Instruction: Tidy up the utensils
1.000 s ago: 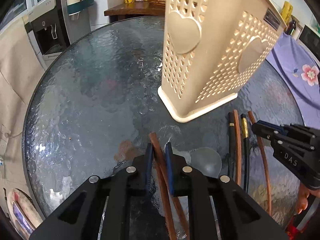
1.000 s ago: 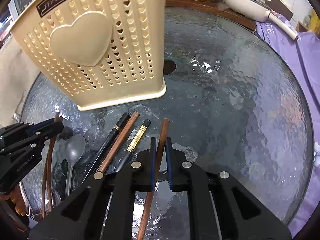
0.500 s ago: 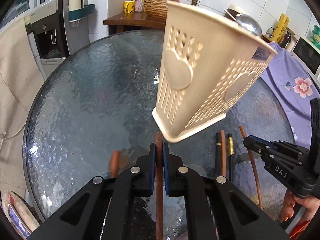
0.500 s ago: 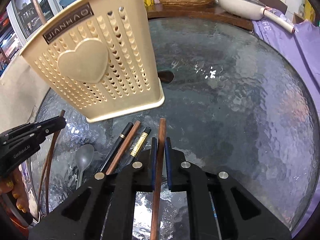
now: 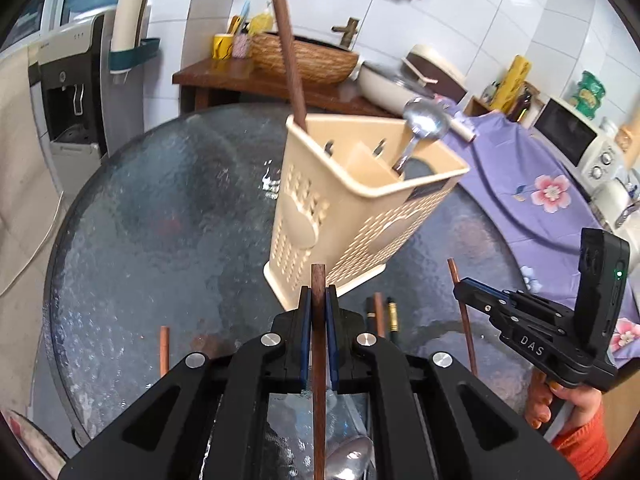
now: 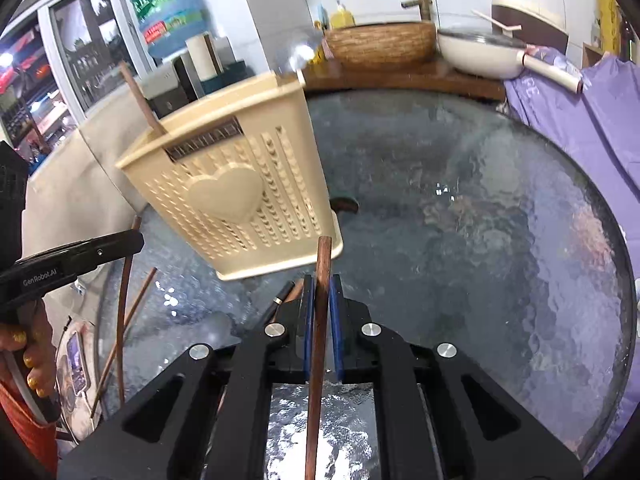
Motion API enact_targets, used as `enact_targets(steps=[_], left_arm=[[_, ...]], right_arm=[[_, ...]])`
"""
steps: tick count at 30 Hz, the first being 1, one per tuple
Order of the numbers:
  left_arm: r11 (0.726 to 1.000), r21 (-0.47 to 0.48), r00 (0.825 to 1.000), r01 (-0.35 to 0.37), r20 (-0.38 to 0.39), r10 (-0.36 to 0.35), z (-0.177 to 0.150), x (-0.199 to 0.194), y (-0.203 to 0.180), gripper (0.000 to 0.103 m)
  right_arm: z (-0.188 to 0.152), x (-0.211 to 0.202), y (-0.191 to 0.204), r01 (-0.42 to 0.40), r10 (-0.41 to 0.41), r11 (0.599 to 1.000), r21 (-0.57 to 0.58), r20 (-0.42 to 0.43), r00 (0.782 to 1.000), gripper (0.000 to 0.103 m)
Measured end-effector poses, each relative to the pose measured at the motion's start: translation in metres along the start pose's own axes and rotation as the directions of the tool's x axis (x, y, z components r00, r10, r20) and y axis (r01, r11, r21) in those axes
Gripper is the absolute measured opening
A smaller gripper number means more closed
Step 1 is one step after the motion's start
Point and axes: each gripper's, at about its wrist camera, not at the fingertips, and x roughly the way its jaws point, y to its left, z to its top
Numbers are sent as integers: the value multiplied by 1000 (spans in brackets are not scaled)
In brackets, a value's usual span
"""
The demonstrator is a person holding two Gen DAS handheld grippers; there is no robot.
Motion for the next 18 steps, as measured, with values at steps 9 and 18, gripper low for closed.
enact_targets(steps=[9,18], left_arm=[[998,46,995,41,89,-44,4,-44,-16,7],[993,102,971,62,223,-84,9,-101,-29,7]], right_arm=[[8,-43,14,-38,43,998,-45,111,993,8],[15,-100,32,-51,77,991,-122,215,974,8]])
